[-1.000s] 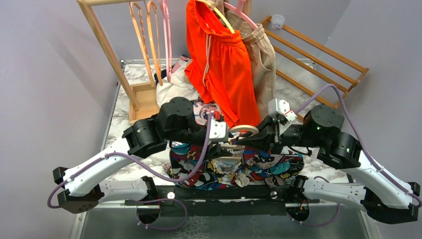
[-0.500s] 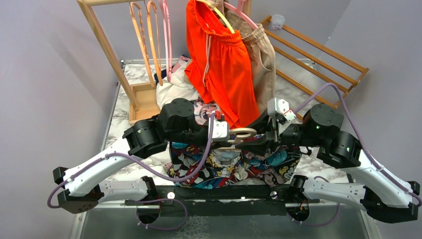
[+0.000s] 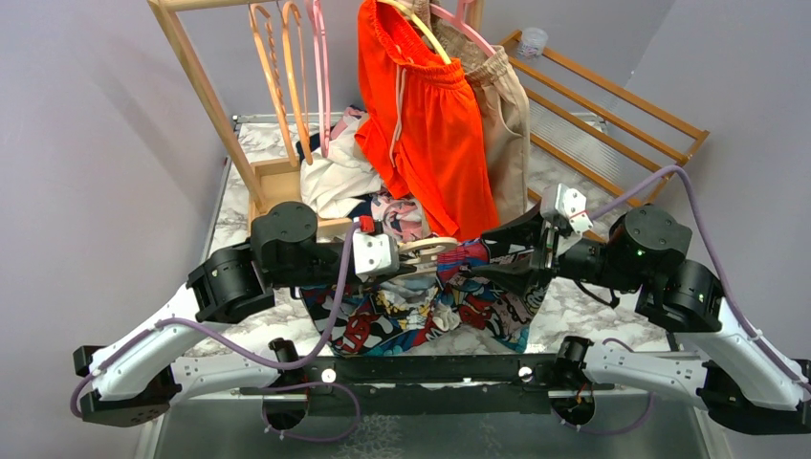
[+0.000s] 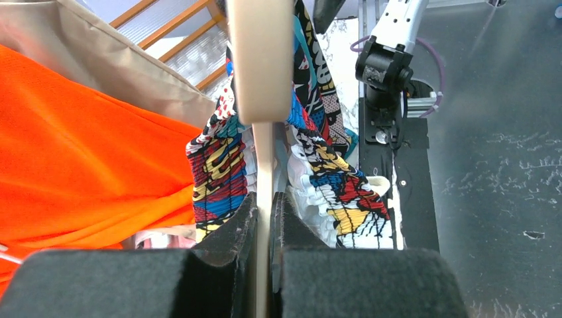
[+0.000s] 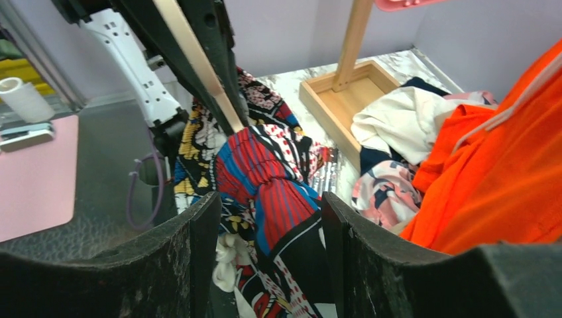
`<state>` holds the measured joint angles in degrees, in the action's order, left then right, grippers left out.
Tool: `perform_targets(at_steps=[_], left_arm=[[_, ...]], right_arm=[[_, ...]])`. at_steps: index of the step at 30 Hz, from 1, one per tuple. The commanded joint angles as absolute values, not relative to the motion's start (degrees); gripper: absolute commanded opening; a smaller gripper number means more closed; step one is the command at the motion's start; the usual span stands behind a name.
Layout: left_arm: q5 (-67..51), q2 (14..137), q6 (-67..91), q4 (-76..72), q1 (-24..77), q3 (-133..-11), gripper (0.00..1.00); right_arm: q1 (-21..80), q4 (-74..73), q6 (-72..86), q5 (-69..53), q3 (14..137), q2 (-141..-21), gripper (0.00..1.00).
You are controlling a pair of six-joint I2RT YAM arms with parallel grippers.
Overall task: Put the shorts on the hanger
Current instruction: Hang the shorts on the hanger.
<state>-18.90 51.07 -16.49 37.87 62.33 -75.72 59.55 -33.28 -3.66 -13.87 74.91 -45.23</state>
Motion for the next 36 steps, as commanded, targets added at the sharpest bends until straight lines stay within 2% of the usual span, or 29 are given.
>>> perform_targets(at_steps=[1, 11, 19, 25, 27, 30, 31, 33, 36], left_arm=[[-18.53, 50.8, -14.99, 35.5, 62.31, -77.25, 0.0], [-17.51, 48.55, -13.84, 36.09, 62.31, -79.59, 0.0], [-17.03, 47.51, -14.0, 36.46, 62.31, -80.39, 0.0], [-15.71, 47.1, -14.12, 37.16, 62.31, -80.59, 0.0], [-15.43, 46.84, -14.18, 37.33, 62.31, -80.66, 0.0], [-15.34, 46.8, -14.22, 37.53, 62.31, -80.64, 0.0], [-15.45, 46.83, -14.2, 37.55, 62.31, -80.6, 0.0], [-16.36, 47.34, -14.18, 37.54, 62.31, -80.6, 0.0], [-18.34, 48.43, -14.1, 37.57, 62.31, -80.52, 0.0]], right_arm=[[59.74, -32.89, -5.8, -8.67, 73.39, -45.17, 0.57], [59.72, -35.62, -7.62, 1.51, 72.57, -42.35, 0.29], [59.76, -39.95, -7.29, 7.71, 72.51, -40.34, 0.15], [59.72, -42.98, -6.4, 10.4, 73.41, -39.08, 0.11], [59.72, -43.41, -5.96, 10.22, 74.04, -38.48, 0.16], [59.76, -42.36, -5.09, 7.32, 75.66, -37.58, 0.45], [59.75, -41.77, -4.76, 5.15, 76.58, -37.6, 0.52], [59.72, -40.04, -3.93, 0.79, 78.9, -38.52, 0.58], [59.71, -36.66, -3.69, -5.62, 82.21, -41.41, 0.61]])
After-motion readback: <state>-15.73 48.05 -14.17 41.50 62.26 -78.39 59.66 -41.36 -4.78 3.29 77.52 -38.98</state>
